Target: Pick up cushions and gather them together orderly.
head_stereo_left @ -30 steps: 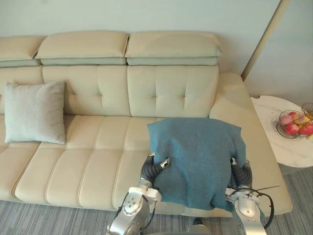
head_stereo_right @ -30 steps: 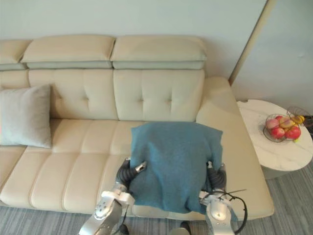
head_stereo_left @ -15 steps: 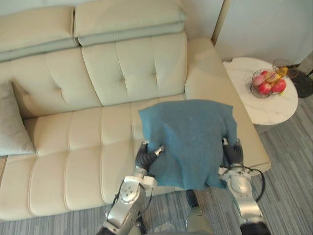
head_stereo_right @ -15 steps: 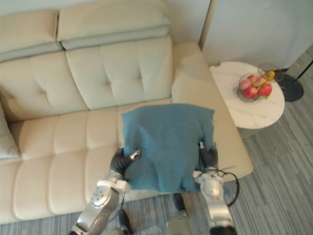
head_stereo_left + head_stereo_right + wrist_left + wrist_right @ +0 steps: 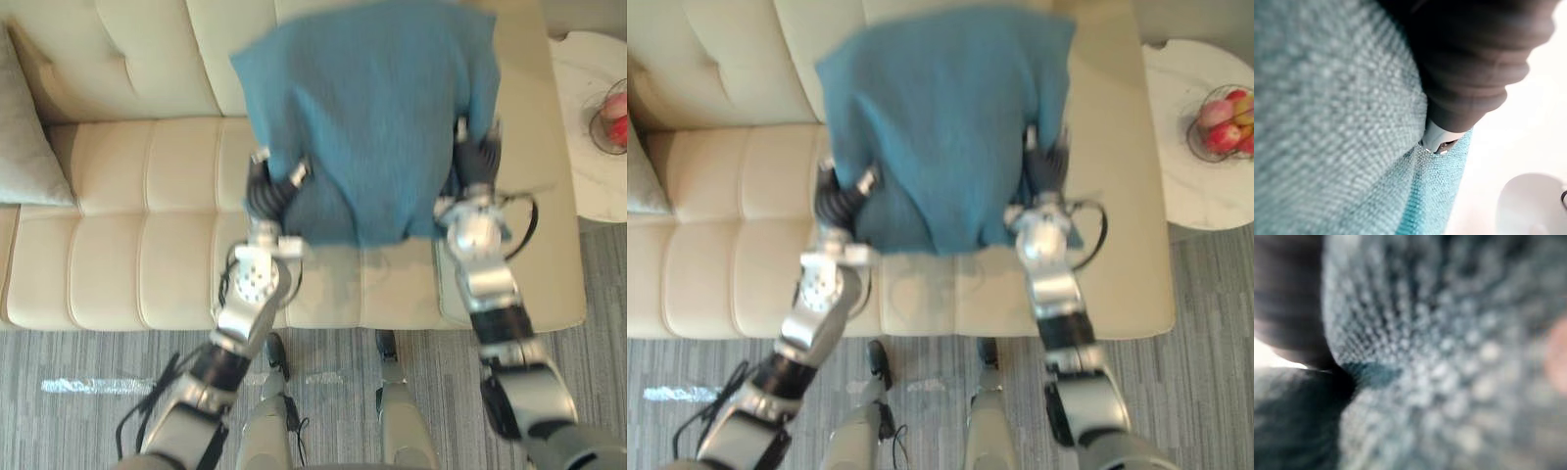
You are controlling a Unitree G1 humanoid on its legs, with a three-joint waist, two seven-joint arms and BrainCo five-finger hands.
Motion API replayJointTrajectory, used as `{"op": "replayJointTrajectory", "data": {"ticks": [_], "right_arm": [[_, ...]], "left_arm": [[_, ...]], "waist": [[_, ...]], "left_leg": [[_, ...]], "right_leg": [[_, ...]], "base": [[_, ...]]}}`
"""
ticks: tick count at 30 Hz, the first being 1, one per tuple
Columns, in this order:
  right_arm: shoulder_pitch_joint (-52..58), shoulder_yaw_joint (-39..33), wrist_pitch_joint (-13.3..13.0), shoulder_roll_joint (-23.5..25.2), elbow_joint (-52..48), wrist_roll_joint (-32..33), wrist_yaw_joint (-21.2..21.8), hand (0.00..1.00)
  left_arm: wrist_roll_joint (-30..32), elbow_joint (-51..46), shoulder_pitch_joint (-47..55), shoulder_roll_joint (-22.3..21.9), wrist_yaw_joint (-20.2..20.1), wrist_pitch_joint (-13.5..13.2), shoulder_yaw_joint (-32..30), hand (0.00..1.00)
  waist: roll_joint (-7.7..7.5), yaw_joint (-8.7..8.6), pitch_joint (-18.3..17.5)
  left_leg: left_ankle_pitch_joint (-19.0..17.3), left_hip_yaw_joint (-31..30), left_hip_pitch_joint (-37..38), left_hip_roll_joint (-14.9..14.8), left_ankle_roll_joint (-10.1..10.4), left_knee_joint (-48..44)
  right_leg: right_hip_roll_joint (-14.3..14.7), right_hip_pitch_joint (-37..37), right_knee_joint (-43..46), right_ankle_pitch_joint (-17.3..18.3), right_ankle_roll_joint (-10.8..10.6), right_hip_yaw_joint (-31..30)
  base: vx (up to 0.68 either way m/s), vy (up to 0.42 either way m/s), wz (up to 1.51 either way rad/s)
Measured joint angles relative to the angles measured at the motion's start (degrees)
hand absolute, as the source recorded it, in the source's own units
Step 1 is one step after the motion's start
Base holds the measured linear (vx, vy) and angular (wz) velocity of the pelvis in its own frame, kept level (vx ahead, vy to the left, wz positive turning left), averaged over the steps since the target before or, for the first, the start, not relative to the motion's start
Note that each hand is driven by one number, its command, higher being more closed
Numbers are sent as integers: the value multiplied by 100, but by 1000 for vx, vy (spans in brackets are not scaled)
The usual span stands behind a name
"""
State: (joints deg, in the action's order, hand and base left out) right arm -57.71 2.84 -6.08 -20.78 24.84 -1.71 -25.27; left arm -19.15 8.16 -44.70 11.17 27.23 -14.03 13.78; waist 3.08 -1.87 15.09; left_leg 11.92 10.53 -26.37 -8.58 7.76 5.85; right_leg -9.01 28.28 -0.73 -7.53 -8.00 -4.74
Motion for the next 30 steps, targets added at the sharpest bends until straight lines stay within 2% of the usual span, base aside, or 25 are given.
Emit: {"op": "replayJointTrajectory", "data": {"ticks": [4,5,6,7,8,9,11,12,14,16,18,22,26,30], "right_arm": [[-1662,-71,-37,-180,742,-64,-312,100],[-1947,-94,-38,-176,1009,-64,-376,0],[-2337,-101,-36,-175,1366,-62,-457,0],[-2689,-149,-34,-166,1706,-55,-532,0],[-2986,-180,-25,-154,2013,-46,-584,0],[-3589,-197,-18,-152,2716,-16,-674,0],[-4008,-150,-12,-145,3326,82,-693,0],[-4408,-161,-5,-146,3916,410,-627,0],[-4535,-223,-5,-146,4160,773,-511,0],[-4551,-295,-7,-138,4227,1315,-362,0],[-4515,-290,-10,-118,4182,1550,-197,0],[-4049,-148,-23,-58,4063,1579,160,0],[-3429,-155,-61,-15,3512,1575,266,0],[-2862,-295,-86,-33,3146,1646,275,0]], "left_arm": [[270,723,-1544,43,479,-109,-438,100],[345,974,-1812,46,557,-148,-526,100],[390,1422,-2278,45,666,-151,-626,100],[396,1846,-2727,66,753,-149,-692,0],[396,2194,-3074,100,784,-146,-763,0],[399,3092,-3820,267,875,-141,-821,0],[385,3902,-4364,440,868,-123,-793,0],[272,4782,-4980,596,774,-53,-717,0],[73,5154,-5277,637,572,-6,-706,0],[-64,5339,-5444,655,275,104,-718,0],[-102,5369,-5443,658,106,235,-901,0],[-69,5446,-5341,557,-48,491,-1293,0],[-17,5274,-5061,547,-131,477,-1517,0],[-114,4900,-4440,464,-294,427,-1729,0]], "waist": [[46,115,310],[65,121,338],[134,127,436],[167,159,540],[170,190,619],[194,217,795],[192,220,839],[196,216,947],[199,214,957],[191,221,1014],[189,232,1015],[175,224,1163],[176,225,1172],[175,214,1172]], "left_leg": [[191,-212,-502,2,-7,4],[240,-254,-600,5,-7,4],[288,-362,-719,5,-11,4],[331,-395,-811,5,-6,3],[370,-411,-896,7,-17,4],[424,-480,-1062,12,-23,4],[467,-493,-1232,17,-30,4],[515,-513,-1400,29,-49,5],[562,-533,-1576,37,-45,4],[585,-520,-1761,50,-60,5],[585,-460,-1953,58,-60,5],[616,-329,-2126,54,-16,4],[618,-223,-2102,34,-15,4],[619,-182,-2012,29,-16,5]], "right_leg": [[-11,353,-74,-130,2,188],[-16,421,-65,-131,2,246],[-17,471,-60,-132,3,340],[-17,539,-46,-138,1,392],[-17,611,-47,-160,-1,401],[-19,733,-62,-199,0,451],[-22,871,-96,-256,-2,472],[-33,979,-167,-313,-12,522],[-41,1117,-181,-334,-14,551],[-54,1297,-187,-359,-27,543],[-65,1539,-171,-382,-46,461],[-77,1802,-100,-413,-61,378],[-66,1972,193,-357,-75,378],[-68,2070,634,-73,-58,382]], "base": [[-60,25,19],[-47,23,31],[-49,25,30],[-48,28,25],[-68,47,18],[-48,33,10],[-42,39,11],[-38,44,11],[-25,37,10],[-14,40,2],[-10,43,-11],[-2,38,-11],[-6,7,-8],[-22,-2,3]]}}
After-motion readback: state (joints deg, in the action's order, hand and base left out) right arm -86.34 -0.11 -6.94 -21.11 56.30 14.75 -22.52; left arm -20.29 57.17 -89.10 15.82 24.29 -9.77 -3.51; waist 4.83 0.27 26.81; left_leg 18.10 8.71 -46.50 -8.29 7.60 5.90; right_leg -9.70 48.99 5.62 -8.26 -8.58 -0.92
